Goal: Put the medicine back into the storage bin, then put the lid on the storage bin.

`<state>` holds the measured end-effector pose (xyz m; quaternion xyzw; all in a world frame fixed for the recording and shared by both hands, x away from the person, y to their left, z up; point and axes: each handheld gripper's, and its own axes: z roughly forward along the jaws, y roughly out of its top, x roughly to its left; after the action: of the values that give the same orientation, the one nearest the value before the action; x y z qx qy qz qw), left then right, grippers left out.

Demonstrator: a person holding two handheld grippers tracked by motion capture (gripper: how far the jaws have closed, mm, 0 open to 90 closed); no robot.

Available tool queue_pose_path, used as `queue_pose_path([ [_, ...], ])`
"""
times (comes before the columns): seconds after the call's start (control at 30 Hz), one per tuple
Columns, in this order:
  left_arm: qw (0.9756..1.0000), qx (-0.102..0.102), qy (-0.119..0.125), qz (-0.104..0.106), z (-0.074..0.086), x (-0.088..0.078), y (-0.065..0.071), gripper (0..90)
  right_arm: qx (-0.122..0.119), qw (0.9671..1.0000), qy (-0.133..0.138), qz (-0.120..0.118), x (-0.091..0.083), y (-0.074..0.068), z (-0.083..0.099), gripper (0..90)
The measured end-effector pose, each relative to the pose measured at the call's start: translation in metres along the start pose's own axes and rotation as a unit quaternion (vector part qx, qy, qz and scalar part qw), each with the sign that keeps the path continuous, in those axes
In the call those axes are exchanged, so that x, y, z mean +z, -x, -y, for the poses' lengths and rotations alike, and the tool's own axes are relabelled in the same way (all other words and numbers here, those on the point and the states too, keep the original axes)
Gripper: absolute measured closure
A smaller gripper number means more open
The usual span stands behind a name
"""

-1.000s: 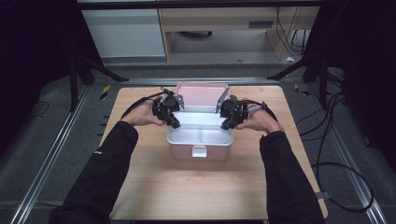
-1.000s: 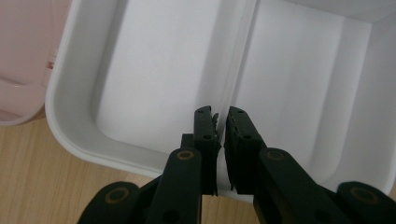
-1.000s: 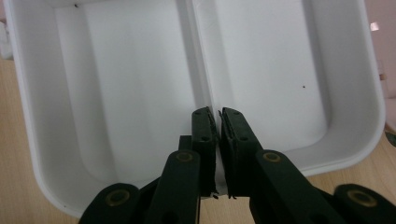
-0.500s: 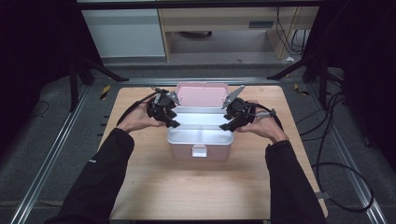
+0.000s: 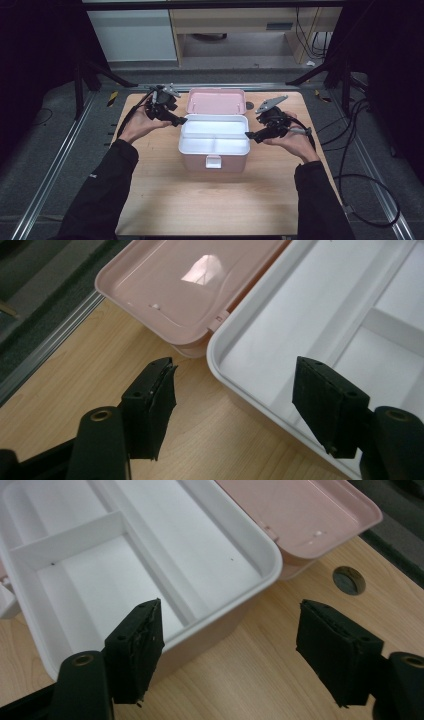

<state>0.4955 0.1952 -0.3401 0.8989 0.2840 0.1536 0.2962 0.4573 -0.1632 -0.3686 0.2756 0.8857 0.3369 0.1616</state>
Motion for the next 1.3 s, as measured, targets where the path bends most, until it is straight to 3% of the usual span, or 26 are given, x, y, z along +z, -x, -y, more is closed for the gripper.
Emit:
queue_pose_path([
  [0.03,0.9998,-0.016,0.003,-0.007,0.004,0.000,-0.003,31.6,0.014,0.9998,0.000,0.012,-0.002,0.003,0.004,24.9],
  [0.2,0.9988,-0.042,0.009,-0.026,0.012,0.002,-0.009,27.8,0.038,0.9983,0.000,0.045,-0.007,0.007,0.009,22.1],
  [0.23,0.9979,-0.057,0.013,-0.029,0.014,0.004,-0.013,27.5,0.055,0.9966,0.006,0.061,-0.008,0.010,0.010,21.2],
  [0.33,0.9967,-0.072,0.021,-0.031,0.016,0.005,-0.017,27.3,0.068,0.9948,0.015,0.075,-0.008,0.015,0.009,20.4],
  [0.37,0.9961,-0.078,0.025,-0.032,0.016,0.006,-0.020,26.0,0.087,0.9923,0.027,0.084,-0.008,0.019,0.008,20.6],
  [0.5,0.9928,-0.104,0.043,-0.042,0.015,0.010,-0.027,26.3,0.111,0.9886,0.043,0.092,-0.006,0.024,0.006,21.6],
  [0.63,0.9874,-0.135,0.068,-0.045,0.015,0.015,-0.038,28.5,0.137,0.9839,0.057,0.100,0.001,0.035,0.001,22.5],
  [0.83,0.9857,-0.143,0.070,-0.054,0.014,0.028,-0.042,28.6,0.148,0.9811,0.064,0.107,0.013,0.044,-0.010,22.7],
  [0.97,0.9847,-0.144,0.080,-0.057,0.011,0.037,-0.041,28.2,0.142,0.9817,0.058,0.113,0.022,0.048,-0.014,23.6],
  [1.07,0.9856,-0.140,0.074,-0.058,0.004,0.044,-0.042,28.9,0.149,0.9806,0.063,0.110,0.032,0.056,-0.017,25.4],
  [1.17,0.9862,-0.141,0.070,-0.050,-0.003,0.056,-0.045,30.9,0.153,0.9802,0.047,0.117,0.048,0.065,-0.019,27.8],
  [1.3,0.9870,-0.144,0.057,-0.042,-0.002,0.067,-0.046,31.5,0.166,0.9790,0.056,0.104,0.062,0.066,-0.020,31.1],
])
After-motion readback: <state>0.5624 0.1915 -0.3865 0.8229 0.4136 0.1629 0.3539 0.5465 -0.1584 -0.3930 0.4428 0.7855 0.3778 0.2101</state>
